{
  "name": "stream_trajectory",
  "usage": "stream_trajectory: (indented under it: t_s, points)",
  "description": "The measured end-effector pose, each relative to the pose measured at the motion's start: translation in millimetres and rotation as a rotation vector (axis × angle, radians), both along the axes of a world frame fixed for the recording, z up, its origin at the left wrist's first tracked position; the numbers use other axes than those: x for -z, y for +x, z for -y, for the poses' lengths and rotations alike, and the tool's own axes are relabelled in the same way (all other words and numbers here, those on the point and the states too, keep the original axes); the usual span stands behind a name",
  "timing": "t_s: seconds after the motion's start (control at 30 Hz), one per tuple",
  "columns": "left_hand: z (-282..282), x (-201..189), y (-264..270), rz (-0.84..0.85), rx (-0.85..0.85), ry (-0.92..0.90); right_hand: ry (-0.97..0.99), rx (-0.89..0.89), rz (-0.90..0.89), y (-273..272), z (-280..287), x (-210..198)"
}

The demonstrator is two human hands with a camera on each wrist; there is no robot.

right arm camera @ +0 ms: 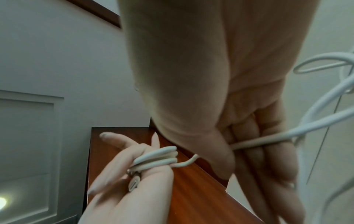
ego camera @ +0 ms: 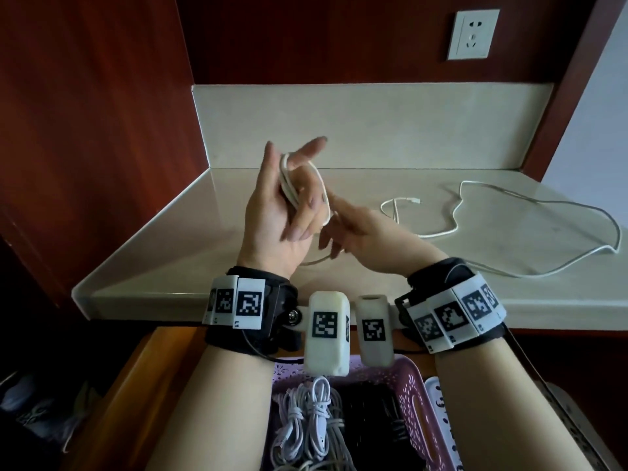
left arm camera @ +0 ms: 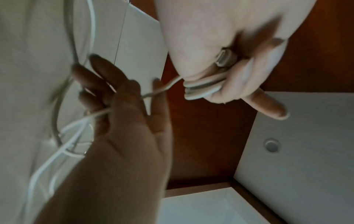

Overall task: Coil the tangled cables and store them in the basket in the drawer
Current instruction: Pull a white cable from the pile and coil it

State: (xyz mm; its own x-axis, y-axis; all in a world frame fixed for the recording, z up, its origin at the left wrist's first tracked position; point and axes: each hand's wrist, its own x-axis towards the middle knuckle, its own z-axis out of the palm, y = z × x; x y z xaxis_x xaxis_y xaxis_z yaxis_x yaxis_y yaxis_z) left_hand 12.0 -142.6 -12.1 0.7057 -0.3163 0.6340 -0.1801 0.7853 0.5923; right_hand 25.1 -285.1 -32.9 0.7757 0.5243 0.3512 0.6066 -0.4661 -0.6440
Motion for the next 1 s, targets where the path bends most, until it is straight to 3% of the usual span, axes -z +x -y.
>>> stream_trajectory:
  t_s: [0.07, 0.2, 0.37, 0.47, 0.57, 0.63, 0.7, 0.77, 0.87, 1.0]
  points:
    - [0, -2, -1, -0.033, -0.153, -0.073, -0.018, 0.009, -0.048, 0, -4, 2]
    - [-1, -7, -3, -0.119, -0.441, -0.106, -0.263, 0.111, -0.102, 3, 3, 3]
    - [-12, -13, -5, -0.079, -0.619, -0.053, -0.354, 0.262, -0.035, 7, 26, -1]
    - [-14, -13, -2, -0.090, -0.727, -0.093, -0.291, 0.339, -0.035, 10, 37, -3]
    - [-15, -5, 8, -0.206, -0.917, -0.049, -0.042, 0.333, -0.031, 3, 38, -8]
    - [-14, 2, 14, -0.260, -1.081, 0.136, 0.125, 0.336, 0.009, -4, 38, -14]
    - [-11, 6, 19, -0.248, -1.135, 0.260, 0.189, 0.319, 0.003, -12, 37, -20]
    - [-6, 8, 19, -0.176, -1.099, 0.323, 0.171, 0.284, -0.024, -18, 37, -24]
    - [4, 11, 16, 0.044, -1.046, 0.649, 0.171, 0.221, -0.003, -22, 38, -28]
    - [11, 19, 14, 0.241, -0.979, 1.145, 0.052, 0.209, 0.192, -18, 43, -29]
